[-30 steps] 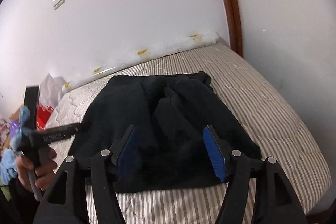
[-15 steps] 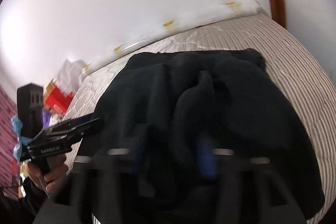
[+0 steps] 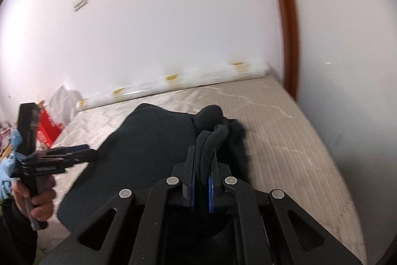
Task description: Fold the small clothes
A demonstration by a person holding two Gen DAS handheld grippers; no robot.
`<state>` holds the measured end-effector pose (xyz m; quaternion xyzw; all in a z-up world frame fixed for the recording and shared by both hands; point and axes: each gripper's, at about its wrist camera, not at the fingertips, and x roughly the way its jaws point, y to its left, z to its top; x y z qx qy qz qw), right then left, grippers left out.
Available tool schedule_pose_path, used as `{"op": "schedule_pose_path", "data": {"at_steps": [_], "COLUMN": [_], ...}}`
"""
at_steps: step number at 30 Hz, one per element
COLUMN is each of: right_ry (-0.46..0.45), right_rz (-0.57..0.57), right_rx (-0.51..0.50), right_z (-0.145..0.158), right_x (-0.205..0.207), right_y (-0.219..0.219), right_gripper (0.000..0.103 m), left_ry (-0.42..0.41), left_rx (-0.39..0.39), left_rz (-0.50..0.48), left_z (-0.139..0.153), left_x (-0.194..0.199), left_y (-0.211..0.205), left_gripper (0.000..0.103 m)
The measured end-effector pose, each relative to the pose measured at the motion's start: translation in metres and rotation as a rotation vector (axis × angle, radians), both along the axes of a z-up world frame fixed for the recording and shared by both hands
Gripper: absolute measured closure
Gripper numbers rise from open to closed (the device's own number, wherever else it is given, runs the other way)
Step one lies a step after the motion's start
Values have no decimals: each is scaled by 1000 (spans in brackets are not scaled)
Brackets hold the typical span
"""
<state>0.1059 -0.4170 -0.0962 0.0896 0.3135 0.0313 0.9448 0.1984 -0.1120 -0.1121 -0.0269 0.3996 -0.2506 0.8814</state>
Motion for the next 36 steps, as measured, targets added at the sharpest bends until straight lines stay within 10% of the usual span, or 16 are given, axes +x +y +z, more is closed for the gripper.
{"op": "schedule_pose_path", "data": {"at_steps": [8,23,32,36], "right_ry": [174,151,355,305], "right_rz": [-43,14,110,146], "right_rx": [12,-63,-34,-69], "right_z": [-68,3,-38,-45], "right_x": [7,43,148,162], "right_y": [-27,-38,-11,-4], "right_gripper": [93,77,77,94], "left_ry": [27,33,-4,-10], "left_rx": [43,45,35,46], "left_rz": [-18,16,107,122], "left_z": [-8,-11,-2,-6], "left_x": [2,-5,3,9], "left_y": [-21,-16,3,4], "left_gripper": [31,31,31,31]}}
